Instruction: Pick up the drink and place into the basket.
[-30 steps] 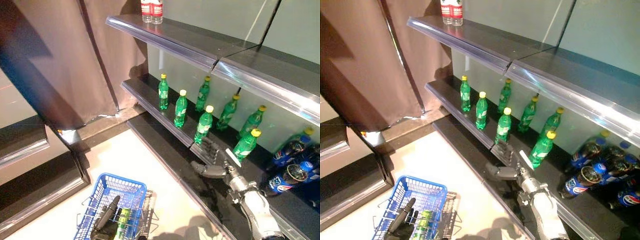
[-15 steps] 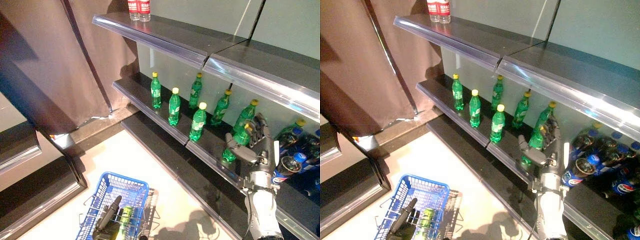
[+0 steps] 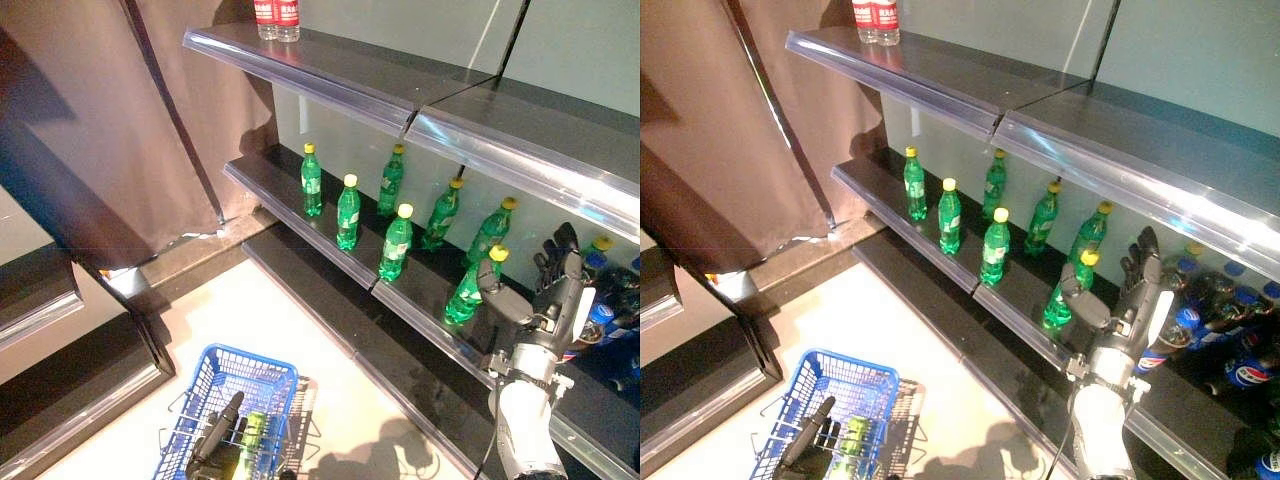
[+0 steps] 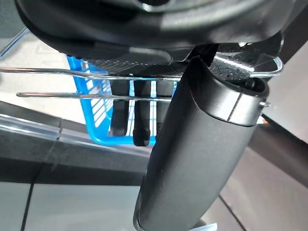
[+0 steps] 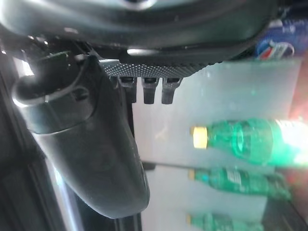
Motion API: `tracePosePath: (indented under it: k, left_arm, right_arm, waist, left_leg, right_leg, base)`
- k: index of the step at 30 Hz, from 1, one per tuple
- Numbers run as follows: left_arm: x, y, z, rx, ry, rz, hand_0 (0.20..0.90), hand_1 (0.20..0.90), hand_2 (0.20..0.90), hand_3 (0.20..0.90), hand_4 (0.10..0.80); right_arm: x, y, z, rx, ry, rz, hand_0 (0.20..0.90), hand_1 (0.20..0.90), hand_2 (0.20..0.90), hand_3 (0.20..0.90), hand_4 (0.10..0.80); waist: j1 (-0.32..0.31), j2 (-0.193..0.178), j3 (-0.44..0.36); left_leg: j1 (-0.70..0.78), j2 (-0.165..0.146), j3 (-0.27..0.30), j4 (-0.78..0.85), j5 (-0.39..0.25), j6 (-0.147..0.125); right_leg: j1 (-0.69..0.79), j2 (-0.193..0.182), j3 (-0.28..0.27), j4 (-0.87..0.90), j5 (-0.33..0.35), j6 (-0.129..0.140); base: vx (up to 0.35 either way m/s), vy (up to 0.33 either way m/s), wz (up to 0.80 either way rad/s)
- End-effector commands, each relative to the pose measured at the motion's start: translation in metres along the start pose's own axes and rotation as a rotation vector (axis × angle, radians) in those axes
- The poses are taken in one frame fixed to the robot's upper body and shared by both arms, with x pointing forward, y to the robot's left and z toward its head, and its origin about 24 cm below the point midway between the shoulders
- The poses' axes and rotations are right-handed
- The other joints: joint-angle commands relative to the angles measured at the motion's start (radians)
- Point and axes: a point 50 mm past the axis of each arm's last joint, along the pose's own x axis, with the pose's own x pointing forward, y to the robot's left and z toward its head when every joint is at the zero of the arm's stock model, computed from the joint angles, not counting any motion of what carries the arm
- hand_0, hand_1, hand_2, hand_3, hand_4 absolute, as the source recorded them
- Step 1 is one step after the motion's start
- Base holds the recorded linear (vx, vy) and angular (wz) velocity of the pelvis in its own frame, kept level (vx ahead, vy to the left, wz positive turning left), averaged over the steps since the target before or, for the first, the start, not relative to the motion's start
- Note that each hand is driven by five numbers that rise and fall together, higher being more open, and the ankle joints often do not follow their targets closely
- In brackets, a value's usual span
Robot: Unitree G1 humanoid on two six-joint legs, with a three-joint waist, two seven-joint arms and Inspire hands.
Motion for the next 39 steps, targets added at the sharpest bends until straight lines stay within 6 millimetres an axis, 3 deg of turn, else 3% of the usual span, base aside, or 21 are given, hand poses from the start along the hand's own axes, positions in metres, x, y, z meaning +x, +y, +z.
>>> tracePosePath:
  k: [1,12,15,27,39]
  left_arm:
    - [0.024,-0.086,0.042,0.023,-0.186,-0.361,0.3,0.3,0.3,0.2,0.1]
    - [0.027,-0.09,0.044,0.051,-0.166,-0.358,0.3,0.3,0.3,0.2,0.1]
    - [0.026,-0.084,0.046,0.054,-0.165,-0.342,0.3,0.3,0.3,0.2,0.1]
    - [0.023,-0.072,0.048,0.09,-0.132,-0.319,0.3,0.3,0.3,0.2,0.1]
    - [0.021,-0.073,0.054,0.115,-0.121,-0.342,0.3,0.3,0.3,0.2,0.1]
  right_arm:
    - [0.033,0.0,0.037,0.078,-0.243,-0.086,0.9,0.9,0.9,0.9,0.8]
    - [0.052,-0.001,0.011,0.022,-0.025,0.015,0.9,0.9,0.9,0.9,0.8]
    - [0.055,-0.004,0.007,0.013,0.008,0.019,0.9,0.9,0.9,0.9,0.8]
    - [0.062,-0.02,-0.001,-0.043,0.046,-0.01,0.9,0.9,0.9,0.9,0.8]
    - [0.066,-0.041,-0.001,-0.057,0.023,-0.14,0.9,0.9,0.9,0.9,0.8]
  waist:
    - [0.044,0.013,-0.033]
    - [0.068,0.006,-0.031]
    - [0.079,0.005,-0.027]
    - [0.101,0.007,-0.006]
    - [0.106,0.014,0.072]
  left_leg:
    - [0.081,-0.097,0.055,0.005,-0.123,0.073]
    - [0.08,-0.102,0.036,0.005,-0.123,0.072]
    - [0.082,-0.113,0.005,0.005,-0.124,0.08]
    - [0.088,-0.124,-0.025,0.016,-0.126,0.098]
    - [0.013,-0.149,-0.037,0.19,-0.183,0.134]
  right_leg:
    - [-0.058,0.016,-0.095,-0.003,0.094,0.002]
    - [-0.05,0.014,-0.108,-0.002,0.091,0.001]
    - [-0.05,0.016,-0.098,0.002,0.089,-0.001]
    - [-0.055,0.009,-0.095,0.042,0.07,-0.006]
    - [-0.118,-0.01,-0.064,0.182,0.038,-0.011]
  base:
    - [0.0,0.0,0.0]
    - [0.019,-0.004,0.01]
    - [0.073,-0.004,0.03]
    - [0.068,0.008,0.0]
    - [0.013,0.001,0.0]
